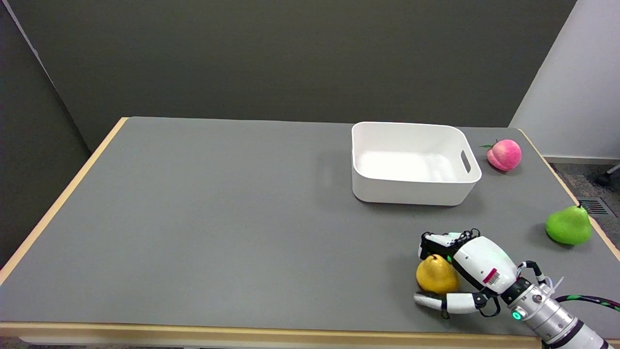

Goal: Pick up the pear.

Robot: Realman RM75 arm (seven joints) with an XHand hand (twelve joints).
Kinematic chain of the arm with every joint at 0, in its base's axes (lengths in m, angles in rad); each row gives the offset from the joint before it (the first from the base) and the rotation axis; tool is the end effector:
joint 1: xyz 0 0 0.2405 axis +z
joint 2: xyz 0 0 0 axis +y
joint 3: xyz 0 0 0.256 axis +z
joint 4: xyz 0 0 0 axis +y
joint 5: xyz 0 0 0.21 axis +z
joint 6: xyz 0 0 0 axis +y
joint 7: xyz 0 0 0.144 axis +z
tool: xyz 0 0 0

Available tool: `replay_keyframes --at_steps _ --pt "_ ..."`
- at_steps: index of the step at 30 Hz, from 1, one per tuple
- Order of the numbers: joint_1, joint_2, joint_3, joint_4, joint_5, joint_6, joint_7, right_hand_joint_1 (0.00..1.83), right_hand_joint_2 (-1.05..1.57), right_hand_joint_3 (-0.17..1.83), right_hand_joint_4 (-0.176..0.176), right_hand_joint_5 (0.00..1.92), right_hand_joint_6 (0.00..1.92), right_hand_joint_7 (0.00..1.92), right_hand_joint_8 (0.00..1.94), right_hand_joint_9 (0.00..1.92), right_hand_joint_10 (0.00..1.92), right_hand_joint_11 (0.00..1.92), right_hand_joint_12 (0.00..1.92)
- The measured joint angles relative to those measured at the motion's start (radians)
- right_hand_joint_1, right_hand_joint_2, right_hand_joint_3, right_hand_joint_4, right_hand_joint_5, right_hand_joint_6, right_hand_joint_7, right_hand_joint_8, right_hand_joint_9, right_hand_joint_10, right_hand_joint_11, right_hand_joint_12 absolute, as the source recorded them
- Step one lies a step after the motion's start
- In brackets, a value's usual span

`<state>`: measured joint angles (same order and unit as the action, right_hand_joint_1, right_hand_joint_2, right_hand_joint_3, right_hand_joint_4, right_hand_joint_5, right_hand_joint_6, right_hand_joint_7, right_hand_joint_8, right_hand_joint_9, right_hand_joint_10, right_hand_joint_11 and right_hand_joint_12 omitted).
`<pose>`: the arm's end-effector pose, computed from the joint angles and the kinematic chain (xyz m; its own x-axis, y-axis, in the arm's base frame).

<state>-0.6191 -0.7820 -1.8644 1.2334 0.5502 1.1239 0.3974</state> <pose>-0.3247 -0.1378 0.3979 0.9739 -0.0164 0.2266 -0.2241 -0.2326 0.9464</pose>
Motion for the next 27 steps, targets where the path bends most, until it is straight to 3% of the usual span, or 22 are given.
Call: replay_keyframes --at_steps 1,3,4,17,27 --pt "0.001 0.001 -0.001 -0.001 -0.001 -0.005 0.0 1.18 1.01 0.47 -0.064 0.66 1.5 0.89 1.33 0.82 1.48 0.89 1.92" --pt "0.005 0.002 -0.002 0.0 -0.004 -0.01 0.001 1.33 0.99 0.46 -0.146 0.65 1.44 0.88 1.29 0.81 1.52 0.9 1.92" --pt "0.008 0.002 -0.002 0.0 -0.004 -0.013 0.002 1.36 0.98 0.47 -0.164 0.66 1.43 0.88 1.29 0.82 1.52 0.9 1.92" --pt "0.042 0.028 0.021 0.032 -0.006 -0.011 0.024 1.37 0.91 0.58 -0.174 0.67 1.43 0.91 1.27 0.85 1.53 0.94 1.92" --pt "0.057 0.064 0.119 0.133 -0.006 0.015 0.045 1.37 0.85 0.71 -0.176 0.67 1.48 0.91 1.31 0.86 1.58 0.97 1.92"
